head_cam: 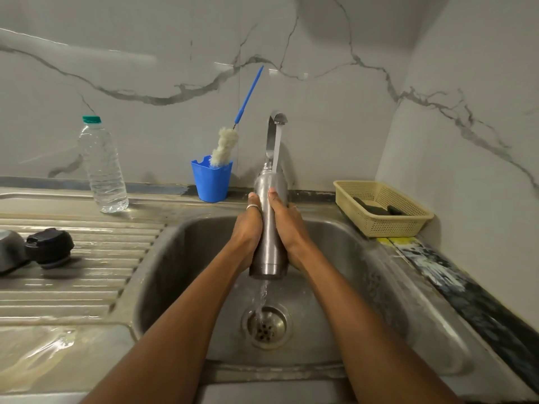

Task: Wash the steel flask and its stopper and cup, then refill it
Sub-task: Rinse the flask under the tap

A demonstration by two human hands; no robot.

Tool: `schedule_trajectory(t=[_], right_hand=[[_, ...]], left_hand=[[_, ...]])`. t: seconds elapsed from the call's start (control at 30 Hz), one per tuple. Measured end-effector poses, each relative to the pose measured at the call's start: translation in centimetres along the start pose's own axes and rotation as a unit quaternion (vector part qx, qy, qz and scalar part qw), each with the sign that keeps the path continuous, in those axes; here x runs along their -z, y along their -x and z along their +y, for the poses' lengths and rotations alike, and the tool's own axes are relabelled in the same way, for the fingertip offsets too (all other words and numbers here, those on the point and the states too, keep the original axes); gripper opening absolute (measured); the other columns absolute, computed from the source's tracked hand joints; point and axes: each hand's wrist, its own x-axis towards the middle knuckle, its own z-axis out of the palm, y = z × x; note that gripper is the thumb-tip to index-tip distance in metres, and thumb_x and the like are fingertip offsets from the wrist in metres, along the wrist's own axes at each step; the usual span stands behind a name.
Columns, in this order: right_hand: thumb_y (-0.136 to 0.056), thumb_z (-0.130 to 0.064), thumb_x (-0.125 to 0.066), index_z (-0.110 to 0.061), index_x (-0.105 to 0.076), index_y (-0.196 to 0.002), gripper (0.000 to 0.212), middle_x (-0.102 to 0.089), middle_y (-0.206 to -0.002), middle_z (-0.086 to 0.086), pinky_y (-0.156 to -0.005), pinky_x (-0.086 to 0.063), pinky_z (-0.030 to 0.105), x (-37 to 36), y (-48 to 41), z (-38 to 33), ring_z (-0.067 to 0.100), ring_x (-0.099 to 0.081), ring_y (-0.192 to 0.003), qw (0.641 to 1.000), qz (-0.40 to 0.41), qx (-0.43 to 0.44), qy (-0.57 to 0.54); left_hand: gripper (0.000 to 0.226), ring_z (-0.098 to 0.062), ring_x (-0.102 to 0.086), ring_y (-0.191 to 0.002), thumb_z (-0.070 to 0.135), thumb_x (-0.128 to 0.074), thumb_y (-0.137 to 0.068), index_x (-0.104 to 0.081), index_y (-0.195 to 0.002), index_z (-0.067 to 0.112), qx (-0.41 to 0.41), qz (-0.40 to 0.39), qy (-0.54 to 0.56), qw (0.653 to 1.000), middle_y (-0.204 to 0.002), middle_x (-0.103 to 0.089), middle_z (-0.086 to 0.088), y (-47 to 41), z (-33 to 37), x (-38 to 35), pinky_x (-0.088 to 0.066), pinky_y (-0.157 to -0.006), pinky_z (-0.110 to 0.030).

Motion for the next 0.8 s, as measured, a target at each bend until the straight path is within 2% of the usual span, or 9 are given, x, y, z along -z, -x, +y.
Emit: schedule_trajectory(t=[0.13, 0.2, 0.27, 0.37, 0.47, 0.53, 0.6, 0.67, 0.8], right_hand=[[-0.084, -0.069, -0.062, -0.016, -0.056, -0.118, 0.063, -0.073, -0.104, 0.006, -0.085, -0.061, 0.044, 0.0, 0.2, 0.4, 0.022, -0.074, -0.088, 1.0, -0.002, -0.001, 0.012], [-0.087, -0.069, -0.058, -0.016, -0.055, -0.115, 0.061, -0.071, -0.104, 0.006, -0.086, -0.06, 0.045, -0.2, 0.3, 0.4, 0.023, -0.073, -0.09, 0.999, 0.025, 0.019, 0.044], [-0.089, -0.071, -0.049, -0.014, -0.054, -0.119, 0.065, -0.07, -0.109, 0.008, -0.089, -0.059, 0.046, -0.5, 0.6, 0.2, 0.025, -0.071, -0.093, 0.996, 0.045, 0.031, 0.068], [-0.097, -0.064, -0.037, -0.015, -0.05, -0.132, 0.061, -0.066, -0.121, 0.012, -0.095, -0.056, 0.048, -0.4, 0.6, 0.1, 0.027, -0.068, -0.103, 0.997, 0.019, 0.028, 0.076], [-0.098, -0.061, -0.047, -0.024, -0.059, -0.115, 0.042, -0.072, -0.108, 0.007, -0.089, -0.06, 0.046, 0.1, 0.3, 0.1, 0.024, -0.072, -0.093, 0.997, -0.018, 0.047, 0.061], [-0.092, -0.065, -0.056, -0.023, -0.066, -0.107, 0.046, -0.076, -0.096, 0.004, -0.084, -0.062, 0.045, 0.4, 0.1, 0.0, 0.021, -0.075, -0.083, 0.998, -0.023, 0.043, 0.039], [-0.084, -0.073, -0.06, -0.023, -0.069, -0.111, 0.058, -0.078, -0.093, 0.003, -0.083, -0.063, 0.045, 0.3, 0.1, 0.0, 0.019, -0.077, -0.08, 0.999, -0.031, 0.022, 0.025], [-0.078, -0.077, -0.062, -0.024, -0.07, -0.114, 0.064, -0.079, -0.093, 0.003, -0.085, -0.062, 0.046, 0.2, -0.1, 0.3, 0.021, -0.077, -0.082, 0.999, -0.045, -0.004, 0.007], [-0.08, -0.069, -0.069, -0.017, -0.067, -0.116, 0.062, -0.078, -0.095, 0.007, -0.081, -0.063, 0.041, 0.6, -0.1, 0.4, 0.022, -0.077, -0.083, 0.999, -0.045, -0.014, 0.003]], left_hand=[[0.054, -0.026, -0.073, -0.092, 0.06, -0.029, -0.104, -0.057, -0.126, 0.019, -0.021, 0.033, -0.058, 0.998, -0.107, -0.072, -0.012, -0.1, -0.3, 0.3, -0.06, -0.089, -0.048], [0.053, -0.025, -0.073, -0.092, 0.059, -0.031, -0.105, -0.059, -0.127, 0.02, -0.032, 0.027, -0.077, 0.996, -0.106, -0.072, -0.01, 0.1, -0.3, 0.2, -0.06, -0.089, -0.048], [0.059, -0.025, -0.074, -0.091, 0.065, -0.033, -0.101, -0.064, -0.123, 0.019, -0.03, 0.011, -0.091, 0.995, -0.104, -0.074, -0.009, 0.3, -0.3, 0.1, -0.06, -0.089, -0.048], [0.076, -0.026, -0.075, -0.09, 0.079, -0.039, -0.091, -0.065, -0.122, 0.015, -0.022, -0.013, -0.108, 0.994, -0.103, -0.075, -0.011, 0.3, -0.6, -0.1, -0.062, -0.086, -0.044], [0.08, -0.025, -0.076, -0.088, 0.08, -0.044, -0.089, -0.059, -0.125, 0.011, -0.021, -0.003, -0.087, 0.996, -0.103, -0.075, -0.012, 0.2, -0.6, 0.1, -0.063, -0.076, -0.039], [0.067, -0.023, -0.077, -0.084, 0.073, -0.043, -0.095, -0.064, -0.119, 0.013, -0.028, -0.006, -0.043, 0.999, -0.098, -0.077, -0.01, 0.2, -0.2, 0.2, -0.063, -0.073, -0.037], [0.057, -0.021, -0.077, -0.081, 0.065, -0.04, -0.101, -0.069, -0.108, 0.017, -0.023, -0.016, -0.009, 1.0, -0.091, -0.079, -0.008, 0.5, 0.2, 0.1, -0.061, -0.071, -0.035], [0.055, -0.022, -0.077, -0.082, 0.061, -0.038, -0.103, -0.07, -0.107, 0.016, -0.009, -0.017, 0.009, 1.0, -0.088, -0.079, -0.009, 0.4, 0.1, 0.0, -0.061, -0.074, -0.036], [0.058, -0.026, -0.076, -0.085, 0.056, -0.034, -0.106, -0.07, -0.11, 0.012, 0.022, -0.005, -0.023, 0.999, -0.09, -0.078, -0.012, 0.2, 0.1, 0.5, -0.062, -0.081, -0.041]])
